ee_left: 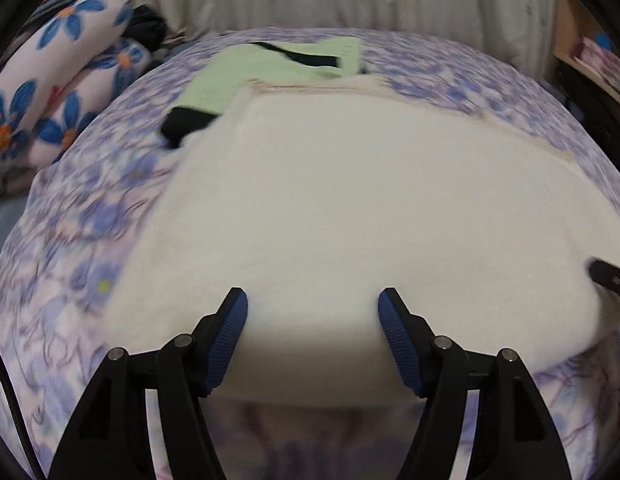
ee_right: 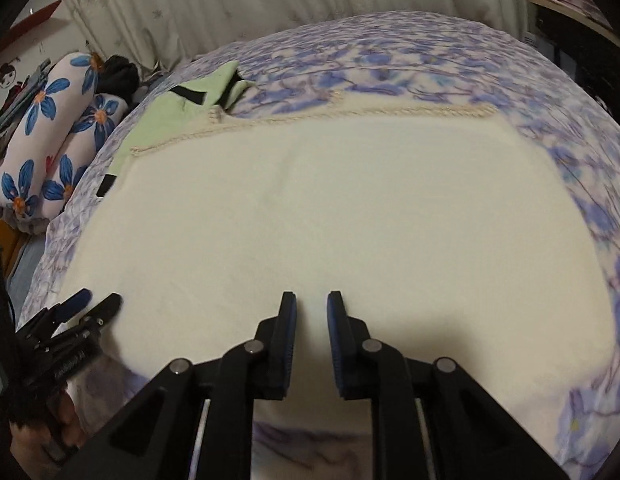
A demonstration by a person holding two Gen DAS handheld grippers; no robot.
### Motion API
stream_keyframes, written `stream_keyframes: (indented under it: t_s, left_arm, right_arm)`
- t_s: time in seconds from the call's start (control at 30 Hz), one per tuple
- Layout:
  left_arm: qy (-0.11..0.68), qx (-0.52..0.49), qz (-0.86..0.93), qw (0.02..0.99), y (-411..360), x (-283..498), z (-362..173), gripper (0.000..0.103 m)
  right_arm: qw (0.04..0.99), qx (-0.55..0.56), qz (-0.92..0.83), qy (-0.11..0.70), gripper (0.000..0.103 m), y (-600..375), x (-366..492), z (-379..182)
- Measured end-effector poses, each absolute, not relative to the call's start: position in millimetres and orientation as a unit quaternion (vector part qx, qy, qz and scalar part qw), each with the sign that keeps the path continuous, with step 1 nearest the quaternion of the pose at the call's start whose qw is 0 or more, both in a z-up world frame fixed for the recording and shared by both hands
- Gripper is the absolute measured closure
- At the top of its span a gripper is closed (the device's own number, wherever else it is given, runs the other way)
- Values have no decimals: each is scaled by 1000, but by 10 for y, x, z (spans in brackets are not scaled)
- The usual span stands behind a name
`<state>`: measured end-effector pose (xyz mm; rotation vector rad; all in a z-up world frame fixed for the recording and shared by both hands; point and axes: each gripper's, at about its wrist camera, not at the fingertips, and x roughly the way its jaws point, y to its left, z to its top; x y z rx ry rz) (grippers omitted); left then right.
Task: Fold large clothes
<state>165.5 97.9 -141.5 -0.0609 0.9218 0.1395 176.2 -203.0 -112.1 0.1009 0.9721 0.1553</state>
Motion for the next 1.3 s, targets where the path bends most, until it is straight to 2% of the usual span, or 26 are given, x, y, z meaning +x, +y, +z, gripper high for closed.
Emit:
stream_keyframes:
  t_s: [0.13, 0.33, 0.57, 0.77, 0.87, 0.9, 0.93, 1.13, 1.3]
  left_arm:
    - [445, -48, 92, 890, 1240, 1568, -1391, 36]
    - [447, -42, 111, 886, 1297, 1533, -1388, 36]
    - [461, -54, 116, 878, 1314, 1527, -1326, 36]
    - [467, -88, 106, 873, 1348, 1307, -1141, 34]
    - [465, -105, 90, 874, 1351, 1114, -1070, 26]
    - [464, -110, 85, 875, 1348, 1059, -1056, 25]
    - [464, -114, 78, 875, 1353, 1002, -1048, 25]
    - [476, -174, 17, 862, 1400, 708, -1137, 24]
    - [457, -243, -25, 855, 1517, 664, -1273, 24]
  right_arm:
    - [887, 24, -4, 460, 88, -2577, 1617, -1151]
    - [882, 66, -55, 463, 88, -3137, 1409, -1184]
    - [878, 60, -71, 470, 88, -3062, 1401, -1129]
    - [875, 98, -56, 471, 86, -2999, 1227, -951]
    - [877, 111, -40, 465, 69, -2902, 1068, -848]
    - [879, 112, -35, 462, 60, -2863, 1014, -818]
    - [881, 111, -32, 458, 56, -2822, 966, -790]
    - [893, 93, -4, 440, 56, -2485, 698, -678]
    - [902, 65, 17, 426, 56, -2188, 608, -649]
